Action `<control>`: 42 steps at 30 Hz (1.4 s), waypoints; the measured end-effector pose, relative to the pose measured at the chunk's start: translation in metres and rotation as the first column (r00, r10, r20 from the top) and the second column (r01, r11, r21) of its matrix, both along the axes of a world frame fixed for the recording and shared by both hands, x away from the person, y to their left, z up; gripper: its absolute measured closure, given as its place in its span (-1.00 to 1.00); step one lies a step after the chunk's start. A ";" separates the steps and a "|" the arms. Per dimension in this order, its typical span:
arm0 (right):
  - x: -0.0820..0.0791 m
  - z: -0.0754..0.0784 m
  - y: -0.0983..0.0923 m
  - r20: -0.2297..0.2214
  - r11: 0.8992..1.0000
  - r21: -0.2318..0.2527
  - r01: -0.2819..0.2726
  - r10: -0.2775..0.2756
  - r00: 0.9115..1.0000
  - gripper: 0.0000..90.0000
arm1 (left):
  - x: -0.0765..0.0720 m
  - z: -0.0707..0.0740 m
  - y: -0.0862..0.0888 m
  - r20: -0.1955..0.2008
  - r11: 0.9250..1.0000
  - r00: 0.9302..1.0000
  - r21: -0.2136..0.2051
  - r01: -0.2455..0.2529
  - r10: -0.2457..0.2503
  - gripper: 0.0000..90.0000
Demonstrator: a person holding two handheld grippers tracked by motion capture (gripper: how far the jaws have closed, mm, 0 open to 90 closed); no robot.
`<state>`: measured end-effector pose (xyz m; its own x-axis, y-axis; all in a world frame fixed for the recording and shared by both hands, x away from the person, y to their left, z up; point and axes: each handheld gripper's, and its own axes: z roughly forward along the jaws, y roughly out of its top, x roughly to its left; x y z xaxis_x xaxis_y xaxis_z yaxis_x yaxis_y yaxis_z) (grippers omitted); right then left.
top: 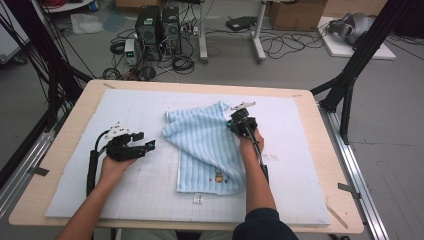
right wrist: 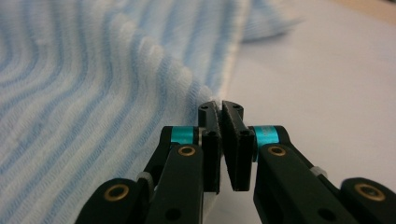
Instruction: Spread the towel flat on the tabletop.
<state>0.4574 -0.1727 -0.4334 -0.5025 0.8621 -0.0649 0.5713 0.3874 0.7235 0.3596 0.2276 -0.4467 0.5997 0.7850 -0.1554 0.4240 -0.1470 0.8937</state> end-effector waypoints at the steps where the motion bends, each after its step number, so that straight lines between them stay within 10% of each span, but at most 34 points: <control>1: 0.001 0.002 -0.006 0.031 0.999 -0.011 0.042 -0.041 0.999 0.91 | 0.000 -0.001 -0.001 -0.002 1.000 1.000 -0.001 -0.001 0.001 -0.22; 7: 0.003 0.000 -0.029 0.030 0.982 0.023 0.188 -0.188 0.982 0.70 | -0.002 -0.001 -0.004 -0.003 1.000 1.000 0.007 0.015 -0.015 -0.21; 18: -0.037 0.020 -0.042 0.101 0.987 0.152 0.050 -0.066 0.993 0.10 | -0.006 0.000 -0.027 -0.024 0.993 0.993 -0.028 0.112 -0.113 -0.08; 28: -0.109 0.030 -0.072 0.155 0.986 0.150 -0.072 0.049 0.987 0.00 | -0.007 -0.002 -0.074 -0.058 0.975 0.977 0.073 0.208 -0.204 -0.07; 38: -0.132 0.015 -0.099 0.134 0.977 0.208 -0.034 0.005 0.991 -0.03 | -0.006 -0.004 -0.120 -0.088 0.933 0.966 0.252 0.257 -0.242 0.04; 42: -0.132 0.015 -0.100 0.138 0.973 0.226 -0.041 0.010 0.990 -0.03 | -0.009 -0.003 -0.125 -0.082 0.917 0.953 0.258 0.303 -0.292 0.62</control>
